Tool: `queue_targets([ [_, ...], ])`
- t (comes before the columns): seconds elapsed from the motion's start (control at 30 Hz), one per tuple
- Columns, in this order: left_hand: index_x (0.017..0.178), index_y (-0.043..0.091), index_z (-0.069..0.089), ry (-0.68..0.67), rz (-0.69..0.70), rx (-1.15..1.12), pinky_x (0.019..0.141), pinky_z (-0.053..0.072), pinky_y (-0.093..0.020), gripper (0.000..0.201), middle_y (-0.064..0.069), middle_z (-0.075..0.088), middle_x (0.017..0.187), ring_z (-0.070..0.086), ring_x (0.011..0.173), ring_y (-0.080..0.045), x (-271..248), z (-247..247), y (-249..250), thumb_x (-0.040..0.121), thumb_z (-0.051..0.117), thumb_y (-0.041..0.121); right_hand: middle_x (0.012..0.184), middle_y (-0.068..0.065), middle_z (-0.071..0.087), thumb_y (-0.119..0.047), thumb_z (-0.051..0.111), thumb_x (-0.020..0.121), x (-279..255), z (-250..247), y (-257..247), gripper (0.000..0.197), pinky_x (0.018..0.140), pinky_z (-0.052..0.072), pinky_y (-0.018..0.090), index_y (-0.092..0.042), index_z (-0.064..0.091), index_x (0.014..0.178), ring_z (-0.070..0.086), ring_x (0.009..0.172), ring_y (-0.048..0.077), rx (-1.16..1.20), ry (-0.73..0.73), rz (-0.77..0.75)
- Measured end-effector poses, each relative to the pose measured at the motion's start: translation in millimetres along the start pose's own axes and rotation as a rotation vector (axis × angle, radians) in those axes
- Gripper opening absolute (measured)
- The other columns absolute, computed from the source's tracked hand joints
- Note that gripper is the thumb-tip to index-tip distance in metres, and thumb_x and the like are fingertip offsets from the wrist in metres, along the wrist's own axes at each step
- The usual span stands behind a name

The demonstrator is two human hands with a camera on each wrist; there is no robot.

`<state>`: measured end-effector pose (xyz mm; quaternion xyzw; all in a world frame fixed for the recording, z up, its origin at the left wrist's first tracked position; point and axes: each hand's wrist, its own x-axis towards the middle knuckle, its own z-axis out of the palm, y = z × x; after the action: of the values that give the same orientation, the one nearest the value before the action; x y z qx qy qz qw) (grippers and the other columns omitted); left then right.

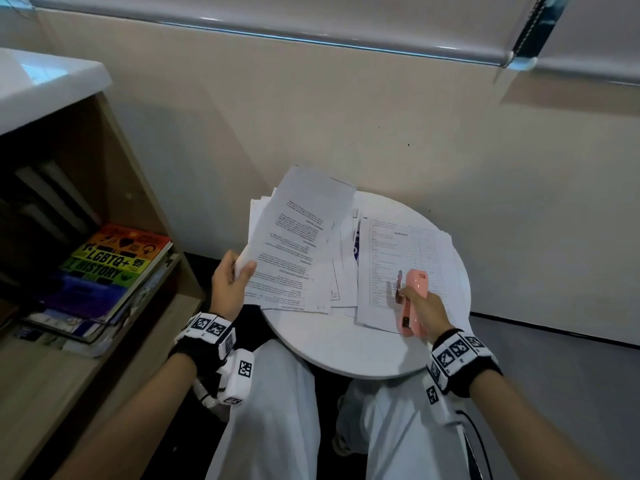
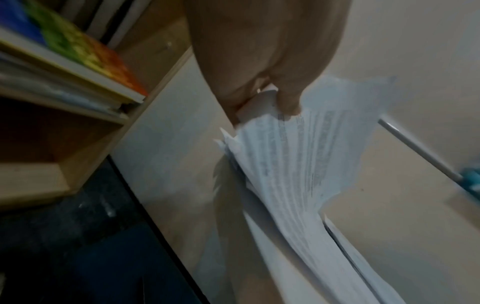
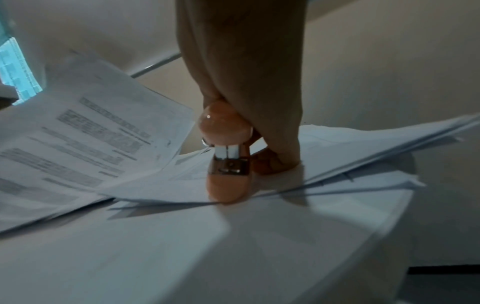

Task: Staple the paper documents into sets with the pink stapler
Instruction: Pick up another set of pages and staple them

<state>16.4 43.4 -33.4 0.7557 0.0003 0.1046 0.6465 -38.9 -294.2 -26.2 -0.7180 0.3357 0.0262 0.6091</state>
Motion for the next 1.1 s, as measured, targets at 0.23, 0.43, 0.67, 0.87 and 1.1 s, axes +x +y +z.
queue_targets([
  [0.23, 0.116, 0.017, 0.046, -0.122, -0.022, -0.282, 0.076, 0.058, -0.029, 0.033, 0.001, 0.064, 0.113, 0.066, 0.095, -0.018, -51, -18, 23, 0.091, 0.051, -0.005, 0.070, 0.008, 0.057, -0.021, 0.061, 0.088, -5, -6, -4, 0.018, 0.057, 0.041, 0.027, -0.008, 0.058, 0.076, 0.053, 0.062, 0.021, 0.111, 0.043, 0.064],
  [0.43, 0.109, 0.014, 0.061, -0.489, -0.316, -0.065, 0.082, 0.051, -0.012, 0.024, -0.003, 0.060, 0.117, 0.057, 0.108, -0.017, -102, 4, 24, 0.091, 0.055, 0.000, 0.062, 0.006, 0.058, -0.014, 0.056, 0.091, -16, -10, -15, 0.014, 0.053, 0.044, 0.028, -0.008, 0.056, 0.077, 0.053, 0.055, 0.017, 0.420, 0.101, 0.065],
  [0.67, 0.116, 0.022, 0.051, -0.784, -0.576, 0.156, 0.046, 0.048, -0.019, 0.022, 0.004, 0.058, 0.082, 0.059, 0.060, -0.005, -108, 7, 37, 0.094, 0.055, 0.017, 0.080, 0.009, 0.063, -0.022, 0.062, 0.086, -17, -4, -50, 0.016, 0.047, 0.045, 0.025, -0.013, 0.057, 0.098, 0.054, 0.054, 0.016, 0.159, 0.300, -0.318],
  [0.87, 0.109, 0.012, 0.054, -0.404, 0.034, 0.809, 0.086, 0.049, -0.039, 0.023, -0.009, 0.052, 0.108, 0.052, 0.102, -0.025, -69, 26, 28, 0.087, 0.060, 0.015, 0.091, 0.012, 0.062, -0.019, 0.053, 0.093, -38, 54, -52, 0.034, 0.058, 0.054, 0.033, -0.003, 0.041, 0.121, 0.058, 0.062, 0.019, -0.205, -0.368, -0.147],
  [1.1, 0.149, 0.007, 0.019, -0.698, 0.079, 1.041, 0.119, 0.017, -0.037, 0.077, -0.003, 0.011, 0.159, 0.008, 0.148, -0.020, -29, 58, 12, 0.090, 0.060, 0.034, 0.122, 0.018, 0.057, -0.037, 0.054, 0.092, -40, 122, -33, 0.049, 0.085, 0.048, 0.037, -0.007, 0.042, 0.129, 0.059, 0.106, 0.035, -0.689, -0.279, -0.266],
])
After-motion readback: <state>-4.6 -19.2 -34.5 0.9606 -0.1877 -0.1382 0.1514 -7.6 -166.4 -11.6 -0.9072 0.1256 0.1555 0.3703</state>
